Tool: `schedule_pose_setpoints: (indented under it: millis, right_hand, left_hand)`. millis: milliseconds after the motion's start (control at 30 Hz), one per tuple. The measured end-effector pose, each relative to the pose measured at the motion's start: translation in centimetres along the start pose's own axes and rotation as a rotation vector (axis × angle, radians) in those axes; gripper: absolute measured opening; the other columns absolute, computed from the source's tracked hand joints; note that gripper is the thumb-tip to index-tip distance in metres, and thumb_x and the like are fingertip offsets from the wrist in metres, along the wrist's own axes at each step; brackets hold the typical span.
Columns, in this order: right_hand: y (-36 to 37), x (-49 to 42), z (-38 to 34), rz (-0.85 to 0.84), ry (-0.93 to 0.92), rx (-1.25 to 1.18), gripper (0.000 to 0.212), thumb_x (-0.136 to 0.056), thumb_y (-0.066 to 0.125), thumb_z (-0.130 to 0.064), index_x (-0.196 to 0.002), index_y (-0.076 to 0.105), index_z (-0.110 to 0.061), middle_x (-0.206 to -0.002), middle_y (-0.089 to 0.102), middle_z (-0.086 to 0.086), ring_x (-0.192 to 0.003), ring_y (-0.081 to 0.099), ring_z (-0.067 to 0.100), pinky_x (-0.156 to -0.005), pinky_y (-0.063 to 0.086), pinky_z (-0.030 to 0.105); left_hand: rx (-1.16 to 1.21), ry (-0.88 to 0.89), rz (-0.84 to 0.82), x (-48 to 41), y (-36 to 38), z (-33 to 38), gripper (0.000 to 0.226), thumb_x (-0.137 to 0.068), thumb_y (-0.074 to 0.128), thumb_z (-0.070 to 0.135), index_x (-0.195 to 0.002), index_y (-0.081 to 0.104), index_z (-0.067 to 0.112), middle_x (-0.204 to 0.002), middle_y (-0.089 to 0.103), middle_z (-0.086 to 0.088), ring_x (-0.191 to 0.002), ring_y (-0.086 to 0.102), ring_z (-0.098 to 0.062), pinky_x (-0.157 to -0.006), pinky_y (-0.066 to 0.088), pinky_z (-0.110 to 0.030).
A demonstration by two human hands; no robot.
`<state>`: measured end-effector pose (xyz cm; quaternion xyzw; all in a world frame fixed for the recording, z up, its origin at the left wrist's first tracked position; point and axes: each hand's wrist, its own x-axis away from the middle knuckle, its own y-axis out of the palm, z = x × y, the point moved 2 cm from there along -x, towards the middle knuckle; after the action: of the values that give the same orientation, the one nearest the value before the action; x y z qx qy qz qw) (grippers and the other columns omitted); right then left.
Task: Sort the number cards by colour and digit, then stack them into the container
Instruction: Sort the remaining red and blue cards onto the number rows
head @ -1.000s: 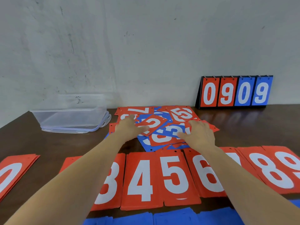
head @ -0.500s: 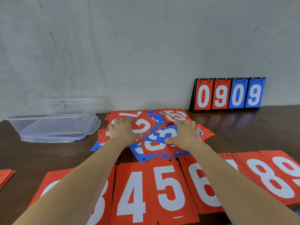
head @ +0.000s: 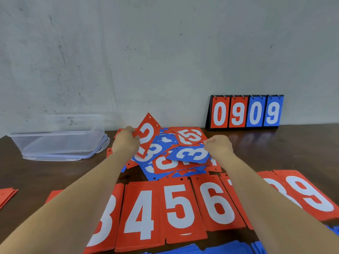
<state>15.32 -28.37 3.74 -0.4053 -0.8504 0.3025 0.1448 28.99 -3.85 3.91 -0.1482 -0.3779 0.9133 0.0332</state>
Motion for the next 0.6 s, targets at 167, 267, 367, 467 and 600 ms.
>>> schedule_pose_setpoints:
  millis: [167,267,367,467,600]
  right_hand:
    - [-2.2,1.5,0.4,-0.058,0.002,-0.139,0.025,-0.089,0.054,-0.002,-0.112,0.066,0.0,-0.115,0.065,0.021,-0.108,0.061,0.036,-0.093,0.052,0.044]
    - [-2.9,2.3,0.6,-0.056,0.013,-0.169,0.012,-0.091,0.057,-0.004,-0.1,0.065,-0.001,-0.107,0.067,0.018,-0.101,0.064,0.033,-0.088,0.055,0.048]
    - [-3.7,3.4,0.5,-0.047,-0.012,-0.194,0.005,-0.092,0.059,-0.008,-0.087,0.059,-0.01,-0.101,0.067,0.013,-0.098,0.065,0.028,-0.085,0.056,0.049]
    - [-4.4,4.9,0.1,-0.049,-0.037,-0.245,0.009,-0.092,0.059,-0.007,-0.085,0.058,-0.012,-0.101,0.066,0.011,-0.098,0.065,0.028,-0.084,0.057,0.048]
    - [-4.9,7.0,-1.1,-0.07,-0.068,-0.383,0.012,-0.091,0.06,-0.004,-0.079,0.059,-0.007,-0.098,0.065,0.015,-0.091,0.063,0.029,-0.085,0.056,0.049]
  left_hand:
    - [0.143,-0.023,0.052,0.9,-1.3,0.9,0.02,-0.094,0.054,0.012,-0.11,0.06,0.001,-0.099,0.066,-0.015,-0.076,0.055,-0.024,-0.061,0.042,-0.029]
    - [0.221,-0.03,0.078,1.7,-2.1,1.7,0.015,-0.094,0.058,0.016,-0.101,0.063,0.003,-0.082,0.062,-0.008,-0.066,0.052,-0.019,-0.051,0.039,-0.024]
    - [0.265,-0.01,0.112,3.0,-3.1,2.5,0.017,-0.094,0.06,0.018,-0.087,0.062,0.003,-0.064,0.054,-0.001,-0.057,0.048,-0.014,-0.05,0.035,-0.023]
    - [0.31,0.009,0.121,4.1,-4.1,2.9,0.024,-0.094,0.06,0.018,-0.076,0.058,0.001,-0.058,0.049,-0.002,-0.056,0.045,-0.018,-0.051,0.034,-0.024]
    - [0.314,0.034,0.114,6.0,-5.2,3.0,0.026,-0.096,0.056,0.021,-0.085,0.064,0.0,-0.074,0.061,-0.009,-0.069,0.055,-0.024,-0.057,0.04,-0.026]
